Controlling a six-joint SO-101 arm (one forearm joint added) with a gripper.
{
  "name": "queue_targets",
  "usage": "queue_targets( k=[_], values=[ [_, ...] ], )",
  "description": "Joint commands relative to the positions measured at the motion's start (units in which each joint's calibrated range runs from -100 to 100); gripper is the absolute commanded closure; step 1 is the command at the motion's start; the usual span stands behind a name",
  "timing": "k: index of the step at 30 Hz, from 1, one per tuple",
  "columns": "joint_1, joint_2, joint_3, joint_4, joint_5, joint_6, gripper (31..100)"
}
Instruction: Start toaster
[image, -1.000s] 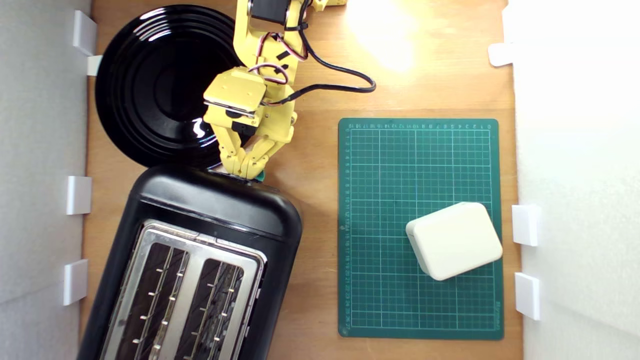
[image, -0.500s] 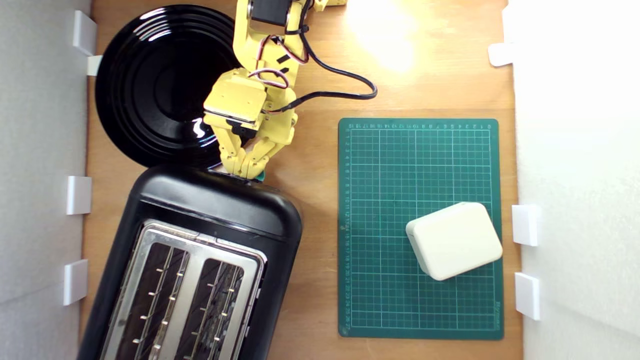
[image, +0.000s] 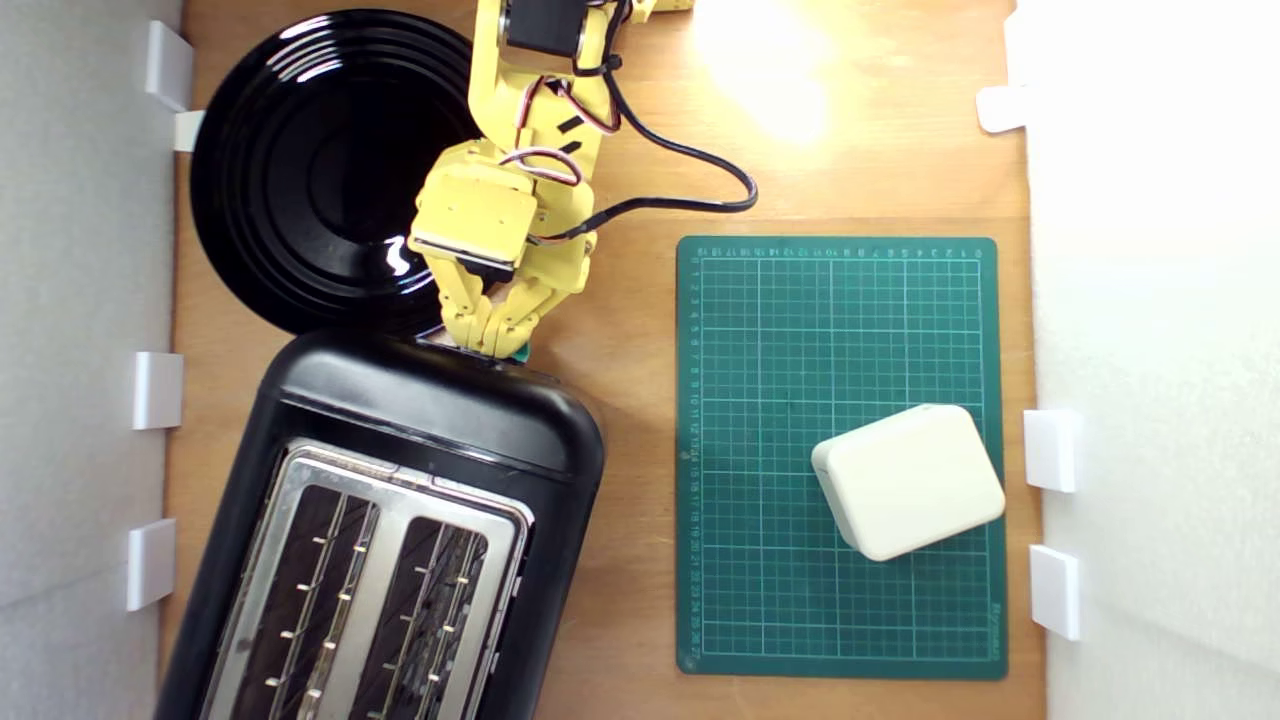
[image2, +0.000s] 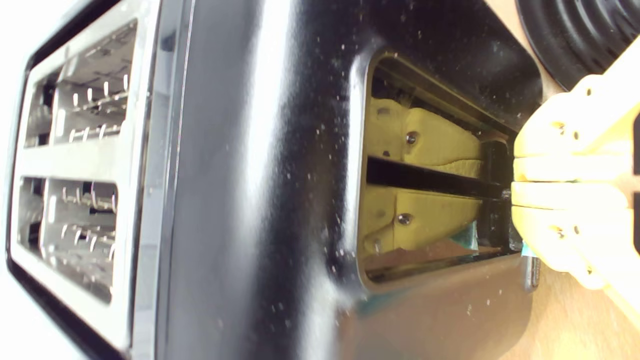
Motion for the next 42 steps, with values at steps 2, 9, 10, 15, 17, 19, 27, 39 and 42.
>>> queue_targets(
  k=[2,9,10,15,17,19,27,39,42],
  values=[
    [0.9,3.3,2.2,-0.3,6.4,-1.0,98.9],
    [0.3,-3.1,-1.3,-0.5,6.4,-1.3,98.9],
    [0.3,-3.8,-1.8,-0.5,6.4,-1.1,98.9],
    [0.0,-7.2,-4.5,-0.5,6.4,-1.3,98.9],
    [0.0,-8.6,-4.9,-0.5,6.4,-1.3,98.9],
    [-0.1,-10.3,-5.0,-0.5,6.4,-1.3,98.9],
    [-0.2,-15.2,-13.0,-0.5,6.5,-2.2,98.9],
    [-5.3,-33.7,-8.9,0.5,7.1,-1.9,98.9],
    [-5.4,-41.5,-3.3,0.0,7.1,-1.8,98.9]
  ],
)
